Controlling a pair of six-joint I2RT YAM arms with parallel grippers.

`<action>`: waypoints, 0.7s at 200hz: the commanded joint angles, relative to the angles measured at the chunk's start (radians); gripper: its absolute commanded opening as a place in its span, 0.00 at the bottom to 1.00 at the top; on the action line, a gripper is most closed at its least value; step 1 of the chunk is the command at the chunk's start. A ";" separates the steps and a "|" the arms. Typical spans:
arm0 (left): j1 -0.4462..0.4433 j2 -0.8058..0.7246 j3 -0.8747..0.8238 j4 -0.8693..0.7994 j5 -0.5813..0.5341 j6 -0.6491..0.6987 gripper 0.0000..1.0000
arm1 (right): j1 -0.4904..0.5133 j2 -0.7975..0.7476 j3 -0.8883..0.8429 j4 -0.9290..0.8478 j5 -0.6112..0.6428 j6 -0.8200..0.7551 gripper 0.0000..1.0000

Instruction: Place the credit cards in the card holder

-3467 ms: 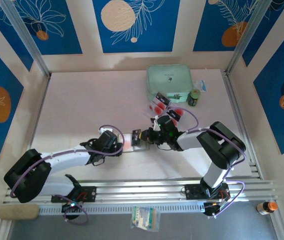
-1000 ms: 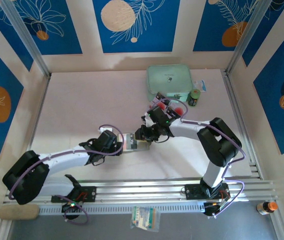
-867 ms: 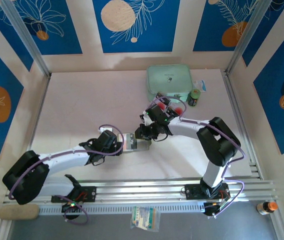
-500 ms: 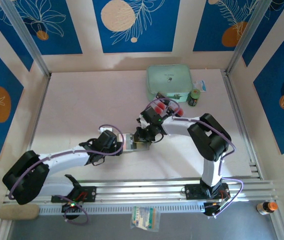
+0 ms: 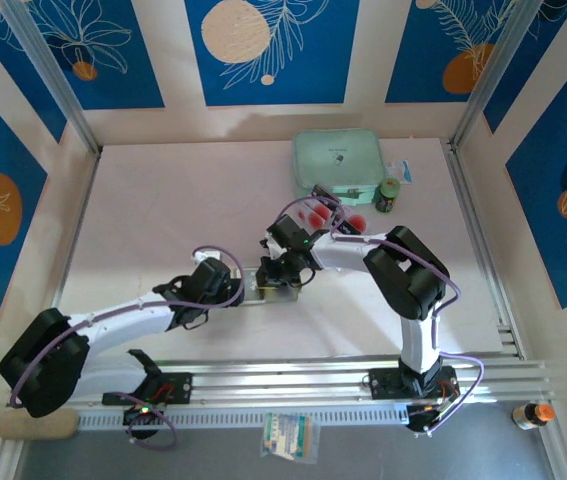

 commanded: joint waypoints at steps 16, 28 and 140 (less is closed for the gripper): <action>0.023 0.016 0.016 -0.038 -0.025 -0.037 0.97 | 0.002 -0.023 0.019 -0.037 -0.014 0.003 0.08; 0.025 0.031 0.008 -0.025 -0.020 -0.036 0.97 | -0.003 -0.035 0.023 -0.045 -0.014 -0.003 0.08; 0.027 0.073 -0.013 0.006 -0.020 -0.025 0.97 | -0.057 -0.008 0.090 -0.087 0.003 -0.048 0.09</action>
